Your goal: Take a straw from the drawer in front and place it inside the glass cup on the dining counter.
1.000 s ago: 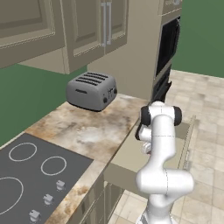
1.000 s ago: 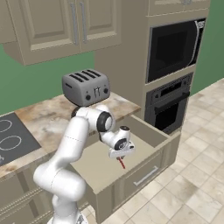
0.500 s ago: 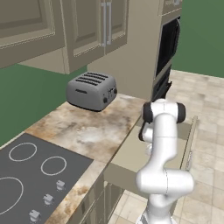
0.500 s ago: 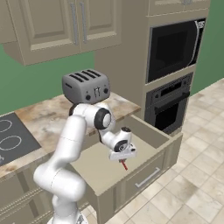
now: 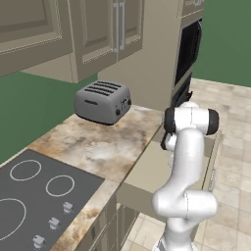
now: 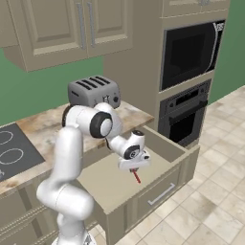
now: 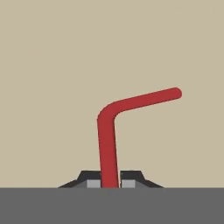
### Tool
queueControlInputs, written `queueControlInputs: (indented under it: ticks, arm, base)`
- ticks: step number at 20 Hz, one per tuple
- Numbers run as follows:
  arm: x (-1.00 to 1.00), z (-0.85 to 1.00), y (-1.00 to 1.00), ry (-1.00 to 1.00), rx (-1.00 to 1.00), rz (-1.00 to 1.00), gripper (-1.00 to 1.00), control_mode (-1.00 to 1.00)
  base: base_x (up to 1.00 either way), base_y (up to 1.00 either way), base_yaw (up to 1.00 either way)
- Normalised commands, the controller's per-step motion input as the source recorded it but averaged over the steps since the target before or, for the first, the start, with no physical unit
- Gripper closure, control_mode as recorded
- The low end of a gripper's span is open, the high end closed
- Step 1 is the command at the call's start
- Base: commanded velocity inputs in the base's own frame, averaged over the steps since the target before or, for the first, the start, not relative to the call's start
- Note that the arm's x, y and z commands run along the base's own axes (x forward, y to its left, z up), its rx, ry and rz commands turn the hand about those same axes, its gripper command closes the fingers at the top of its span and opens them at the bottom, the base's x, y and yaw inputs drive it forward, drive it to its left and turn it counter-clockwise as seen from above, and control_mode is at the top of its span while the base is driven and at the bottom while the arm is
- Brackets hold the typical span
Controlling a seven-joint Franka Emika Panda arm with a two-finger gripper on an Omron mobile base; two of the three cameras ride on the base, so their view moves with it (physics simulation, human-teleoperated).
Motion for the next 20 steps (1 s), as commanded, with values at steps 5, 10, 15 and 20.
queueControlInputs:
  ticks: [5,10,15,20]
  arm:
    - [-0.66,1.0,0.0,0.0,0.0,0.0,1.0,-1.0]
    - [-0.52,1.0,0.0,0.0,-0.01,0.0,1.0,-1.0]
    - [-0.41,1.0,0.0,0.0,-0.03,0.0,1.0,-1.0]
    - [-0.44,1.0,0.0,-0.01,-0.07,0.0,1.0,-1.0]
  base:
    - [0.0,0.0,0.0]
    - [0.0,0.0,0.0]
    - [0.0,0.0,0.0]
    - [0.0,0.0,0.0]
